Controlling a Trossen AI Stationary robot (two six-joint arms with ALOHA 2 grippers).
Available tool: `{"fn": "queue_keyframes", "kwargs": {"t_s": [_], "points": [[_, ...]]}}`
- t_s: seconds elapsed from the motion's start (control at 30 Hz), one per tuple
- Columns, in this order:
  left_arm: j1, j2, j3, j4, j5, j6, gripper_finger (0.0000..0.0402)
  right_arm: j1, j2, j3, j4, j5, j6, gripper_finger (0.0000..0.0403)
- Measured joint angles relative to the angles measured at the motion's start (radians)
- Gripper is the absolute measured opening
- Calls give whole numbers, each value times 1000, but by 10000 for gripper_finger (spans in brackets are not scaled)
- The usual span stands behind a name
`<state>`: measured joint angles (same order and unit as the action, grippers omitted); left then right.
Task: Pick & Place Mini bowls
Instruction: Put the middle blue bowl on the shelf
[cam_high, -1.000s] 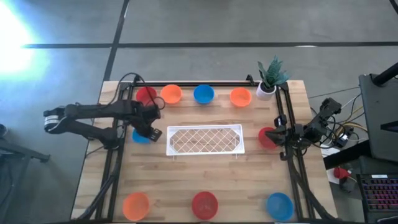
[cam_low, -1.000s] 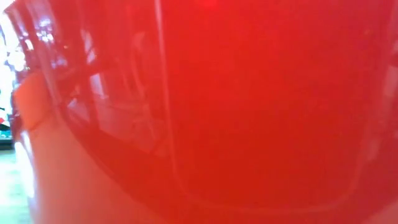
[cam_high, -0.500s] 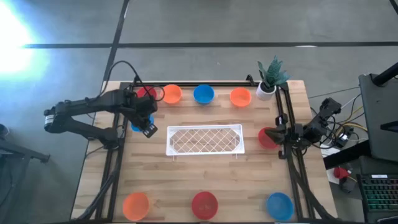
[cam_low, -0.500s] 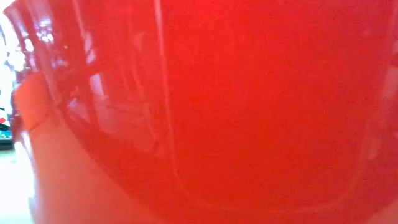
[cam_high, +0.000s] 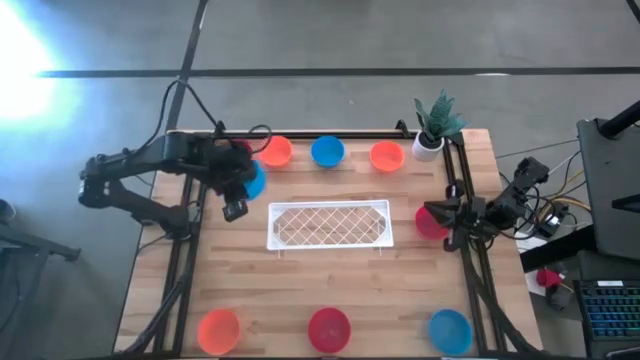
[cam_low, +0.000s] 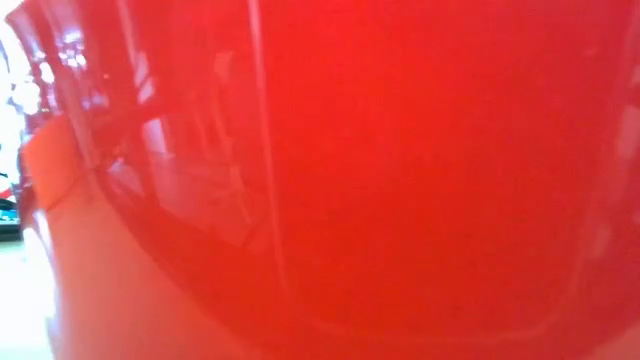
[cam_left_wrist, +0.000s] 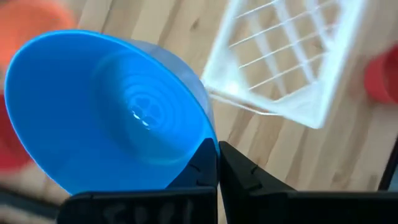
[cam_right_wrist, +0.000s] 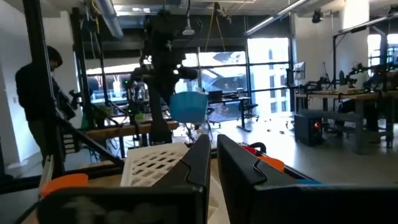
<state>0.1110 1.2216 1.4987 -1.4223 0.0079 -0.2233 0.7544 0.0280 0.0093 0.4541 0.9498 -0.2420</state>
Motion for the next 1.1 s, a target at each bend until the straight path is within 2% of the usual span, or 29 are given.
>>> {"fn": "queue_keyframes", "kwargs": {"t_s": [0.17, 0.33, 0.6, 0.83, 1.1], "points": [[-86, 109, 118, 5, -21, 150, 0, 0, 0, 0, 0, 52, -28, 27], [-198, 219, 181, 1, -85, 204, 0, 0, 0, 0, 0, 75, -28, 27], [-329, 369, 279, -7, -88, 121, 0, 0, 0, 0, 1, 75, 15, 27], [-360, 453, 312, -10, -74, 20, 0, 0, 0, 0, 0, 74, -10, 27], [-365, 511, 312, -20, -39, -11, 0, 0, 0, 0, 1, 74, 1, 27]]}}
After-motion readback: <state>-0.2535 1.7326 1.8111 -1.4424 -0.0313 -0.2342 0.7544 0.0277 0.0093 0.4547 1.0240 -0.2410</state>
